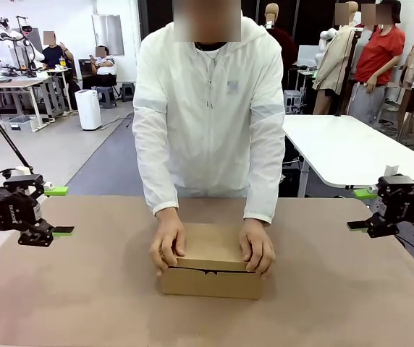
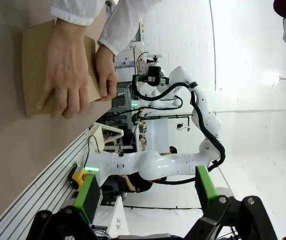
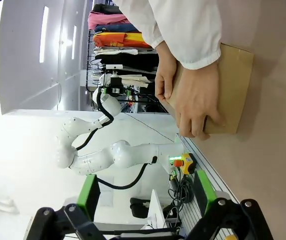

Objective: Pack the items into the box.
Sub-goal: Close the Mailer Box.

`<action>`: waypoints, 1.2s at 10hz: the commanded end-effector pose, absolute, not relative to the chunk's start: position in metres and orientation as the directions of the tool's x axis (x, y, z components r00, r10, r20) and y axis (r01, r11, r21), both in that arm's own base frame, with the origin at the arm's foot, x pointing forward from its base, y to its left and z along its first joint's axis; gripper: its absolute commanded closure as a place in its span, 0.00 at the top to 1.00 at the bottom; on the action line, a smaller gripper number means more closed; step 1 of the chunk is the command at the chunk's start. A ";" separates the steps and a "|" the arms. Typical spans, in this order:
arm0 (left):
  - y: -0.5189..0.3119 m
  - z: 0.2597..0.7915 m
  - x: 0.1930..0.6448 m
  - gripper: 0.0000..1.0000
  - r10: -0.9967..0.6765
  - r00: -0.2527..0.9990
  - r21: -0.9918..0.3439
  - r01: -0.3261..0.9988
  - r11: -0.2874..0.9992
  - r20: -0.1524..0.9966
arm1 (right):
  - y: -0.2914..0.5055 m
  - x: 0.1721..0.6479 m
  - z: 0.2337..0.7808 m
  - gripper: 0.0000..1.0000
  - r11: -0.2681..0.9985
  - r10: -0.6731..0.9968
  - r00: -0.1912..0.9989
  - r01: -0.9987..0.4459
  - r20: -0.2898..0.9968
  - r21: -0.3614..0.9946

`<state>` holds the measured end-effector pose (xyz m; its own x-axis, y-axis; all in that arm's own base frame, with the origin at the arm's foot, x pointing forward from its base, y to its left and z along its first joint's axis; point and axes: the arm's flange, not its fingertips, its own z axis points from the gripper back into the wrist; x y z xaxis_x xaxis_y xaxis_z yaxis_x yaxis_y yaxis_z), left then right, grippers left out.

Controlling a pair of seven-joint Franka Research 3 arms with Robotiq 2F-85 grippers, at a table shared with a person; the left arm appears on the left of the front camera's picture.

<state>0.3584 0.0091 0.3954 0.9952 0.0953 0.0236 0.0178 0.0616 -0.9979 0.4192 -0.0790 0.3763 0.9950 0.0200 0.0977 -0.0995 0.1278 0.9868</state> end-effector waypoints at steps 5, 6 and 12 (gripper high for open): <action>0.011 0.395 0.356 1.00 0.094 0.995 -0.997 0.033 0.071 0.039 | -0.078 0.418 0.378 1.00 0.149 0.023 0.995 -0.097 0.095 0.984; 0.011 0.395 0.356 1.00 0.094 0.995 -0.997 0.033 0.071 0.039 | -0.078 0.418 0.378 1.00 0.149 0.023 0.995 -0.097 0.095 0.984; 0.011 0.395 0.356 1.00 0.094 0.995 -0.997 0.033 0.071 0.039 | -0.078 0.418 0.378 1.00 0.149 0.023 0.995 -0.097 0.095 0.984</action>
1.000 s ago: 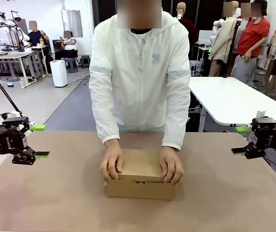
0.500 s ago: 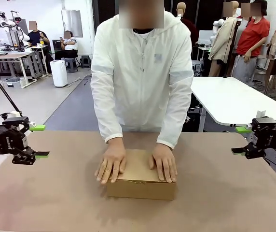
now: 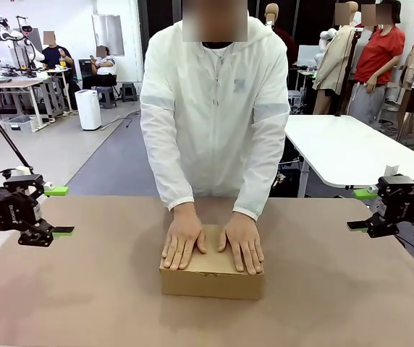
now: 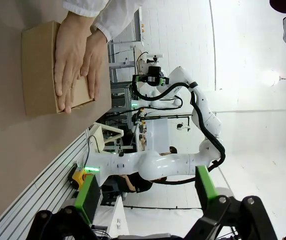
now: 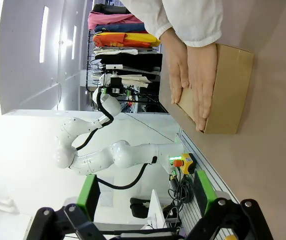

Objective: Pack the items into the box.
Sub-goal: Close the Mailer Box.

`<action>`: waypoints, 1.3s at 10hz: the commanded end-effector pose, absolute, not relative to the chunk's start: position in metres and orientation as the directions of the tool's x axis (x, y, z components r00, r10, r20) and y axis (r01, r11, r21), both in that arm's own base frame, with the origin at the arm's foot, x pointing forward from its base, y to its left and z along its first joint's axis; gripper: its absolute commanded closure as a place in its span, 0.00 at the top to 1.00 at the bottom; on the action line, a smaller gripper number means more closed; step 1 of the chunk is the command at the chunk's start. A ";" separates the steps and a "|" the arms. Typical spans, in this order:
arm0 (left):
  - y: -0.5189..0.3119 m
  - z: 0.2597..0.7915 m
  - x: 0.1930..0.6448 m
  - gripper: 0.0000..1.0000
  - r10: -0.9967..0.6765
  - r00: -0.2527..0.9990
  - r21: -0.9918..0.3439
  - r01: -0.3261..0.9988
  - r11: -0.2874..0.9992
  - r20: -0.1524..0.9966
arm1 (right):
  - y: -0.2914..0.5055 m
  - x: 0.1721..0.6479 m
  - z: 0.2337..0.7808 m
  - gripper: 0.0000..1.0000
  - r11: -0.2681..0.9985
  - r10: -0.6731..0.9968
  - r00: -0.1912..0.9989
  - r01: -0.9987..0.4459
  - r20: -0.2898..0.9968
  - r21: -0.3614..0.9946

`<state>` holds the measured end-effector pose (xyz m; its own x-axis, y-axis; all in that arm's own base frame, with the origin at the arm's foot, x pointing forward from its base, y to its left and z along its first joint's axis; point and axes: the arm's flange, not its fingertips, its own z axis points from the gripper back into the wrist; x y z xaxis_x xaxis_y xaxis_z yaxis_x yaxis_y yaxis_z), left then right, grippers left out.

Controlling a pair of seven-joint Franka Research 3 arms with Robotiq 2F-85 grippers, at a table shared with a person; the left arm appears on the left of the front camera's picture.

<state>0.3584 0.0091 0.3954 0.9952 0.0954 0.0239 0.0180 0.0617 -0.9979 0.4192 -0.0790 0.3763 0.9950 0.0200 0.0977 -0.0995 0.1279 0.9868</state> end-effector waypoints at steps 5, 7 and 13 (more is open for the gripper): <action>0.011 0.395 0.356 1.00 0.094 0.995 -0.997 0.033 0.071 0.039 | -0.078 0.418 0.378 1.00 0.149 0.023 0.995 -0.097 0.095 0.984; 0.011 0.395 0.356 1.00 0.094 0.995 -0.997 0.033 0.071 0.039 | -0.078 0.418 0.378 1.00 0.149 0.023 0.995 -0.097 0.095 0.984; 0.011 0.395 0.356 1.00 0.094 0.995 -0.997 0.033 0.071 0.039 | -0.078 0.418 0.378 1.00 0.149 0.023 0.995 -0.097 0.095 0.984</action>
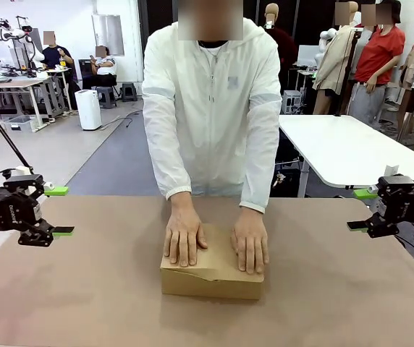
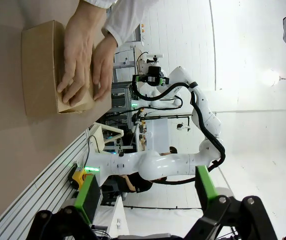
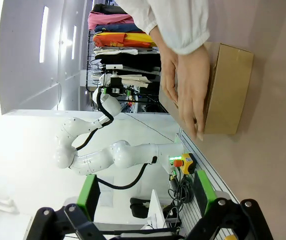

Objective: Pack the items into the box.
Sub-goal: Close the Mailer Box.

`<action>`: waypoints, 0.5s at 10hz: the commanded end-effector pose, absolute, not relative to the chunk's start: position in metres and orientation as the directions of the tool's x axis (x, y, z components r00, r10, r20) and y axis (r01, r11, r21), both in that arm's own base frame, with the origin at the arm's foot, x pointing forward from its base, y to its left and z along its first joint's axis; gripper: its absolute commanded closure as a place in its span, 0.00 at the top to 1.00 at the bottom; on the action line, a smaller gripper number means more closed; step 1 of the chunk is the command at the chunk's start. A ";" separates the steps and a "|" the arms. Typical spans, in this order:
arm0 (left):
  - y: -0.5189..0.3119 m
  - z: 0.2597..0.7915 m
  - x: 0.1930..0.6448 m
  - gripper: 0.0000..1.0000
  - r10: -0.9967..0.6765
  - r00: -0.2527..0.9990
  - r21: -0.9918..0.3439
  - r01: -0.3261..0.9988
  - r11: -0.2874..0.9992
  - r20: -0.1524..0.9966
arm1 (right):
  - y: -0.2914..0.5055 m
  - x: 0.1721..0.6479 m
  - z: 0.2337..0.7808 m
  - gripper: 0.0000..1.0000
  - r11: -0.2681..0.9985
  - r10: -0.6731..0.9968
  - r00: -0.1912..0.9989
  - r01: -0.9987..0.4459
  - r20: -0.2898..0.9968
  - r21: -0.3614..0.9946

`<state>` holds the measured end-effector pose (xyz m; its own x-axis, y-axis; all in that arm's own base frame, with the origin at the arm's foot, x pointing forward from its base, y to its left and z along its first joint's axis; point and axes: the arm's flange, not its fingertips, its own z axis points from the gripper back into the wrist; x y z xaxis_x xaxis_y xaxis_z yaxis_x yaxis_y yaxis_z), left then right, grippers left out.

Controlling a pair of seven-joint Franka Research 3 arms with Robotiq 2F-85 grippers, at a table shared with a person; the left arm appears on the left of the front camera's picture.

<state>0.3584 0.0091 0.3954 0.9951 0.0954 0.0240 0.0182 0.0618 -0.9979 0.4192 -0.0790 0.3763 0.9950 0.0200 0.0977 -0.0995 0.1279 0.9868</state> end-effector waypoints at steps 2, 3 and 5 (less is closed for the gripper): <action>0.011 0.395 0.356 1.00 0.094 0.995 -0.997 0.033 0.071 0.039 | -0.078 0.418 0.378 1.00 0.149 0.023 0.995 -0.097 0.095 0.984; 0.011 0.395 0.356 1.00 0.094 0.995 -0.997 0.033 0.071 0.039 | -0.078 0.418 0.378 1.00 0.149 0.023 0.995 -0.097 0.095 0.984; 0.011 0.395 0.356 1.00 0.094 0.995 -0.997 0.033 0.071 0.039 | -0.078 0.418 0.378 1.00 0.149 0.023 0.995 -0.097 0.095 0.984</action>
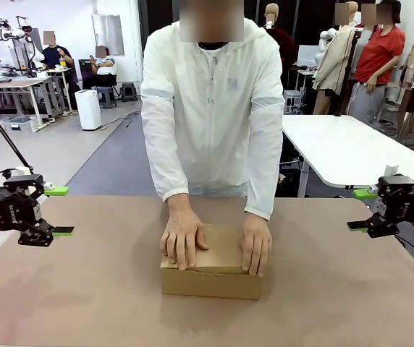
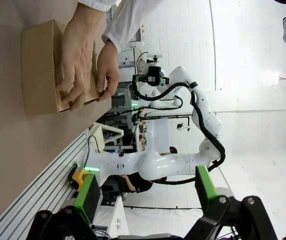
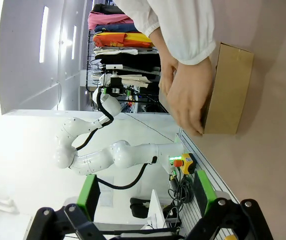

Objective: Pack the items into the box.
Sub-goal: Close the Mailer Box.

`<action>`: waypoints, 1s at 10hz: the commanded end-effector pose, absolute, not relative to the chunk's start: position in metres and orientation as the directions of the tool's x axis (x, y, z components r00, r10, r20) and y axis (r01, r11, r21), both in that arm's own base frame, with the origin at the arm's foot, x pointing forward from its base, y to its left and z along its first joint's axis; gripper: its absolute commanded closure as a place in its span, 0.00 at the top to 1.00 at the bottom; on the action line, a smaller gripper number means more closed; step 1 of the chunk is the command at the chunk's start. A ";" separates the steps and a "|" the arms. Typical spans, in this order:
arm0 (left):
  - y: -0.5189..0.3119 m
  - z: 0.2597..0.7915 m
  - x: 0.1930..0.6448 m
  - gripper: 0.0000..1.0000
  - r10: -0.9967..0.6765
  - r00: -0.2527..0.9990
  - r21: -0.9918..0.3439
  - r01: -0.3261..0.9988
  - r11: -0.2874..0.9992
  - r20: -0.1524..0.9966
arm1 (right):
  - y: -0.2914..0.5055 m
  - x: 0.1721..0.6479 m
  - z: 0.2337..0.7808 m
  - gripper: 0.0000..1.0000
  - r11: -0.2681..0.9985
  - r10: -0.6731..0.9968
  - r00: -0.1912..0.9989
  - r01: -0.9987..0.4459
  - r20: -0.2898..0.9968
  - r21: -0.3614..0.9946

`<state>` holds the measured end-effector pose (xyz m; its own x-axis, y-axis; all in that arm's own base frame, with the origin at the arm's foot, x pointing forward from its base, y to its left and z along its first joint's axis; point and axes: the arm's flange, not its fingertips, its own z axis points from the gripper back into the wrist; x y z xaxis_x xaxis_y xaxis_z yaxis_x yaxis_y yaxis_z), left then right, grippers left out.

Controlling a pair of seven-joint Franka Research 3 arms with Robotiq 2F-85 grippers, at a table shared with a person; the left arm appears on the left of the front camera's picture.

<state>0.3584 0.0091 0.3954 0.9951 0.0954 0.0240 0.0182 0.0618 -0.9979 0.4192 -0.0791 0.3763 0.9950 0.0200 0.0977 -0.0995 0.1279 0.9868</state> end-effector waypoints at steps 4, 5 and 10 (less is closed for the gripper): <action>0.011 0.395 0.356 1.00 0.094 0.995 -0.997 0.033 0.071 0.039 | -0.078 0.418 0.378 1.00 0.149 0.023 0.995 -0.097 0.095 0.984; 0.011 0.395 0.356 1.00 0.094 0.995 -0.997 0.033 0.071 0.039 | -0.078 0.418 0.378 1.00 0.149 0.023 0.995 -0.097 0.095 0.984; 0.011 0.395 0.356 1.00 0.094 0.995 -0.997 0.033 0.071 0.039 | -0.078 0.418 0.378 1.00 0.149 0.023 0.995 -0.097 0.095 0.984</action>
<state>0.3584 0.0091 0.3954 0.9951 0.0955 0.0241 0.0183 0.0618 -0.9979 0.4192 -0.0791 0.3763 0.9950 0.0200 0.0977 -0.0995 0.1280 0.9868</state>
